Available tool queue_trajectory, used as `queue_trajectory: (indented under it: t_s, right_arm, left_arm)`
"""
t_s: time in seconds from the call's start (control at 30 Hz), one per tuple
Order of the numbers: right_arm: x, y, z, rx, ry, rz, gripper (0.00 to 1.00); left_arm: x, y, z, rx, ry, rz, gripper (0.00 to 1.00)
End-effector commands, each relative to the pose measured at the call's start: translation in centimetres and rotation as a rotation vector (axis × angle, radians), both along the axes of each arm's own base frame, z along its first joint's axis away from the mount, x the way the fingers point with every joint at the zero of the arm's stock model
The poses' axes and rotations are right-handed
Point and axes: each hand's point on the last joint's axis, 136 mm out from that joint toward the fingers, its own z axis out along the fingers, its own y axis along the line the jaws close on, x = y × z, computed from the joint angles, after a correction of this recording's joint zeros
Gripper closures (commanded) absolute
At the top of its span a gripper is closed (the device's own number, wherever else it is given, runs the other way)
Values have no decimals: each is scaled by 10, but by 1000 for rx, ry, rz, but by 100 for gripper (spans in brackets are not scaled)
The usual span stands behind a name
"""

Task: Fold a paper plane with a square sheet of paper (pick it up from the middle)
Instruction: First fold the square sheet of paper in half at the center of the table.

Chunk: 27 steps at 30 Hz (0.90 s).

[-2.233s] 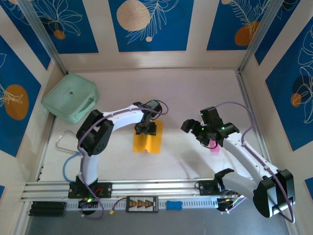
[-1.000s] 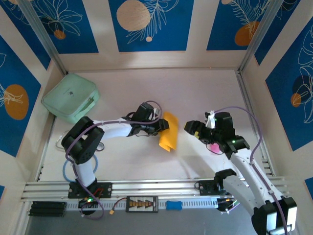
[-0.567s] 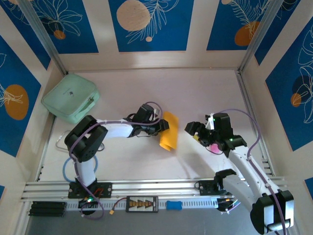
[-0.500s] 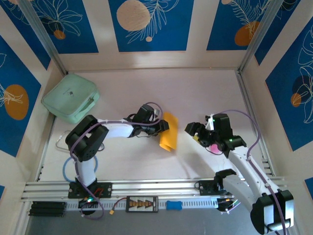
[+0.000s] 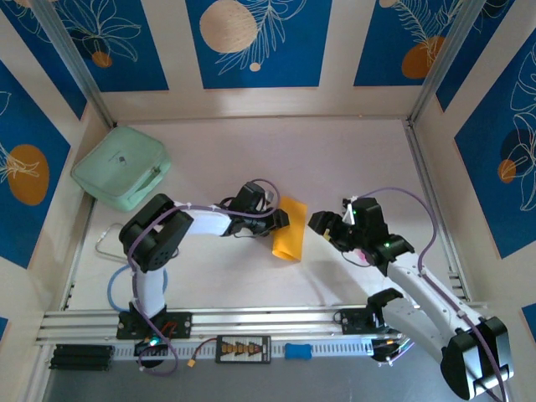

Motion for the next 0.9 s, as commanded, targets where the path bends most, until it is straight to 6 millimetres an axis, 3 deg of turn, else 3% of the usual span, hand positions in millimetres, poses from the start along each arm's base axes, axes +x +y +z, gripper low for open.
queue_trajectory:
  t_s: [0.0,0.57,0.87]
  right_arm:
    - [2,2,-4,27,5,-29,28]
    - [4,21,-19,31,84,57,28]
    - [6,37,-28,42,106,99,33]
  left_arm:
    - [2,14,-10,75,-20,-13,52]
    - [2,35,3,254,-107,-91,40]
    - [9,47,5,290,-124,-72,49]
